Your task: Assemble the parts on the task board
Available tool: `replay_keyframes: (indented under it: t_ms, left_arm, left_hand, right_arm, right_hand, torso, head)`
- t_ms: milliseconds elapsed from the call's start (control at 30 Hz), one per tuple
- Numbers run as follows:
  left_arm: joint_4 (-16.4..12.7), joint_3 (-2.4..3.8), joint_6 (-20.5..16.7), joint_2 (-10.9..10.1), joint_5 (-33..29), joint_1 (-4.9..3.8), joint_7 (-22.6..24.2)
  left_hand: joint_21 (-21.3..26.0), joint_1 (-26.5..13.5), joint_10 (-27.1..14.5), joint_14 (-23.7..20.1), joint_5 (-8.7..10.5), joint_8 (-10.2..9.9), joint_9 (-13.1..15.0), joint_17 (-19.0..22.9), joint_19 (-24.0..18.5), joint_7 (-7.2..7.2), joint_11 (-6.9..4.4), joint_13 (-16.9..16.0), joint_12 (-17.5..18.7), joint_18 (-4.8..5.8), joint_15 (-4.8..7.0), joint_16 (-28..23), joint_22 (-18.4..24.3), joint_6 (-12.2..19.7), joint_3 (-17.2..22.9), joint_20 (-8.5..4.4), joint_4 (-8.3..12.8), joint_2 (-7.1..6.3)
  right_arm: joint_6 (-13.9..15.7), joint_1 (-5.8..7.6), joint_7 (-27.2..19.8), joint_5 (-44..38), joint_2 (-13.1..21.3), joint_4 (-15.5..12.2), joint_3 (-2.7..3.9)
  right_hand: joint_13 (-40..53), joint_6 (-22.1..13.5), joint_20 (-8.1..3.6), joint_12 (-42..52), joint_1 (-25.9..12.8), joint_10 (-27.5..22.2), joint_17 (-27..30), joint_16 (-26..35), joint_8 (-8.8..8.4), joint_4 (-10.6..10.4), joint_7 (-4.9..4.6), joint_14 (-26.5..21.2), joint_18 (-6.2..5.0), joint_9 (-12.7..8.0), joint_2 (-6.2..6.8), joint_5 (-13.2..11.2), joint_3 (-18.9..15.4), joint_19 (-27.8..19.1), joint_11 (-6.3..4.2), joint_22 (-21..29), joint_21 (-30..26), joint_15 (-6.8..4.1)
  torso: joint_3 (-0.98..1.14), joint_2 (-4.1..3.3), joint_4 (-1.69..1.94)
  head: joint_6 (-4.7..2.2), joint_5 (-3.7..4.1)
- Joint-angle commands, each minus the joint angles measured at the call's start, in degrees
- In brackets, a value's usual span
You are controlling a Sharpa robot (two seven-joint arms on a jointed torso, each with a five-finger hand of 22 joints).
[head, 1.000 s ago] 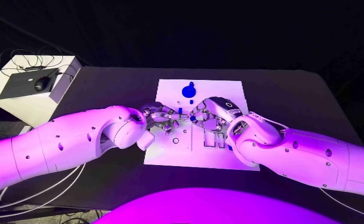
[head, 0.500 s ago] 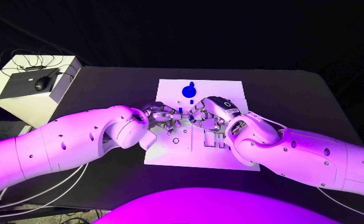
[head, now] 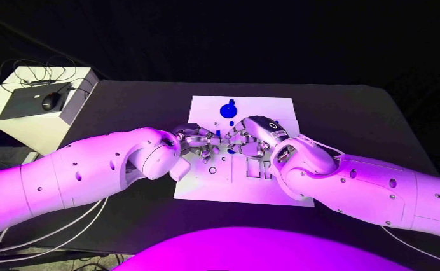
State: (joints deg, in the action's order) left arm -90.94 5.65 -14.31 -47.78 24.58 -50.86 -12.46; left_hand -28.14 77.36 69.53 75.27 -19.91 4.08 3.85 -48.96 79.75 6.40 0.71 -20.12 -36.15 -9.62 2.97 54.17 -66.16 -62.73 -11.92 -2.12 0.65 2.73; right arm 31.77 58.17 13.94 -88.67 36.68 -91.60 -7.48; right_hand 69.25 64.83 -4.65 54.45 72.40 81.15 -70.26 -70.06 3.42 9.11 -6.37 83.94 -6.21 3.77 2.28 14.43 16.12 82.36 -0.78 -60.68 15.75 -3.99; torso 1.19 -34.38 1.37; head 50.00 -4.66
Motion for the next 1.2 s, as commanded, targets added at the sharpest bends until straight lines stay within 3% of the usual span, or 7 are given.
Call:
replay_keyframes:
  t_ms: [33, 367, 833, 933, 1033, 1100, 1200]
  left_arm:
    - [-0.04, 0.03, 0.41, 0.17, -0.05, -0.01, 0.74]
    - [-0.05, 0.03, -0.11, 0.14, -0.09, -0.01, 1.22]
    - [0.33, 0.04, -0.40, -1.62, -0.06, 0.01, 1.54]
    - [0.40, 0.04, -0.35, -2.15, -0.04, 0.02, 1.71]
    - [0.44, 0.04, -0.46, -2.51, -0.04, 0.03, 1.98]
    - [0.41, 0.04, -0.52, -2.76, -0.03, 0.04, 2.35]
    - [0.34, 0.04, -0.58, -2.96, -0.03, 0.04, 2.69]
  left_hand:
    - [-0.26, -0.08, 0.11, 0.32, -0.13, -0.30, -0.07, -0.08, 0.13, 0.06, -0.51, -0.06, 0.25, -0.38, 0.07, -0.30, -0.08, -0.48, 0.02, -0.30, 0.29, 0.77]
    - [-0.75, 1.16, 0.45, 0.57, -0.10, -0.32, -0.09, -0.47, 0.22, -0.47, -0.87, 0.06, 1.10, -0.32, 0.34, -0.42, -0.31, -1.62, 2.29, -0.37, 1.82, 2.43]
    - [0.12, -0.35, 0.16, 0.43, -0.11, -0.30, -0.09, -0.87, -0.03, -0.09, -0.65, -0.38, 1.56, -0.25, 0.18, -1.05, 0.06, -1.55, 5.24, -0.51, 2.84, 1.23]
    - [0.48, -0.54, 0.01, 0.33, -0.12, -0.29, -0.09, -0.83, -0.14, -0.02, -0.58, -0.40, 1.59, -0.27, 0.12, -1.15, 0.22, -1.46, 5.19, -0.50, 2.78, 1.04]
    - [1.11, -0.72, -0.19, 0.23, -0.10, -0.28, -0.09, -0.75, -0.32, 0.10, -0.50, -0.42, 1.59, -0.29, 0.07, -1.28, 0.49, -1.26, 5.18, -0.48, 2.69, 0.83]
    - [1.54, -0.78, -0.30, 0.13, -0.10, -0.27, -0.08, -0.69, -0.46, 0.11, -0.46, -0.41, 1.63, -0.32, 0.03, -1.38, 0.68, -1.18, 5.15, -0.45, 2.64, 0.70]
    - [1.74, -0.82, -0.33, 0.10, -0.08, -0.27, -0.08, -0.66, -0.52, 0.12, -0.45, -0.40, 1.63, -0.33, 0.02, -1.43, 0.76, -1.15, 5.11, -0.44, 2.62, 0.62]
  right_arm:
    - [0.60, 0.01, -0.18, -0.28, -0.14, 0.01, 0.06]
    - [-0.27, 0.03, 0.02, -0.58, -0.09, 0.08, 0.08]
    - [-5.40, 0.27, 1.07, -1.01, 2.10, -0.19, 0.08]
    - [-7.90, 0.29, 1.92, -1.02, 2.21, -0.62, 0.07]
    - [-10.71, 0.32, 3.68, -1.45, 2.03, -0.82, 0.06]
    - [-13.31, 0.37, 5.88, -2.08, 1.70, -0.80, 0.04]
    - [-15.25, 0.41, 8.13, -2.84, 1.29, -0.64, 0.02]
  right_hand:
    - [-0.05, -0.35, -0.04, -0.18, 0.11, -0.01, 0.09, 0.08, 0.13, 0.38, -0.16, 0.10, -0.60, 0.02, 0.32, 0.27, -0.04, 0.34, 0.20, -0.05, -0.21, -0.05]
    - [-0.07, -0.41, -0.03, -0.16, 0.24, -0.01, 0.18, 0.10, 0.14, 0.71, -0.19, 0.08, -0.64, 0.02, 0.44, 0.35, -0.10, 0.50, 0.21, -0.55, -0.64, -0.04]
    - [-0.40, -0.95, 0.08, -0.64, -0.56, -0.21, 0.52, 0.44, 0.12, -0.18, -0.30, 0.01, -0.58, 0.00, 1.91, 0.16, -1.09, 0.52, 0.33, -0.69, -1.13, 0.06]
    - [-0.76, -1.12, 0.18, -1.08, -1.47, -0.36, 0.81, 0.72, 0.15, -1.60, -0.29, -0.04, -0.47, 0.04, 2.52, 1.02, -3.56, 0.55, 0.34, -0.49, -1.60, 0.11]
    - [-1.13, -1.43, 0.25, -1.38, -2.37, -0.43, 1.09, 0.98, 0.14, -4.00, -0.16, -0.07, -0.33, 0.06, 3.34, -1.59, -6.91, 0.77, 0.39, -0.11, -2.20, 0.18]
    - [-1.23, -1.47, 0.21, -1.14, -2.08, -0.33, 1.11, 0.90, 0.18, -7.40, -0.02, -0.03, -0.19, 0.12, 3.90, -2.00, -10.31, 1.21, 0.35, 0.33, -2.86, 0.14]
    - [-1.35, -1.47, 0.11, -1.01, -1.92, -0.31, 1.12, 0.83, 0.22, -11.44, 0.08, -0.02, 0.01, 0.18, 5.62, -3.94, -10.64, 1.57, 0.38, 0.50, -3.32, 0.02]
  torso:
    - [-0.01, -0.01, -0.04]
    - [-0.01, 0.03, -0.02]
    - [0.03, -0.01, -0.04]
    - [0.03, -0.02, -0.06]
    - [-0.03, 0.03, -0.04]
    - [-0.06, 0.04, -0.03]
    - [-0.07, 0.01, -0.01]
  head:
    - [0.00, -0.09]
    - [0.00, -0.02]
    - [0.00, -0.08]
    - [0.00, -0.11]
    - [0.00, -0.02]
    - [0.00, -0.09]
    - [0.00, -0.07]
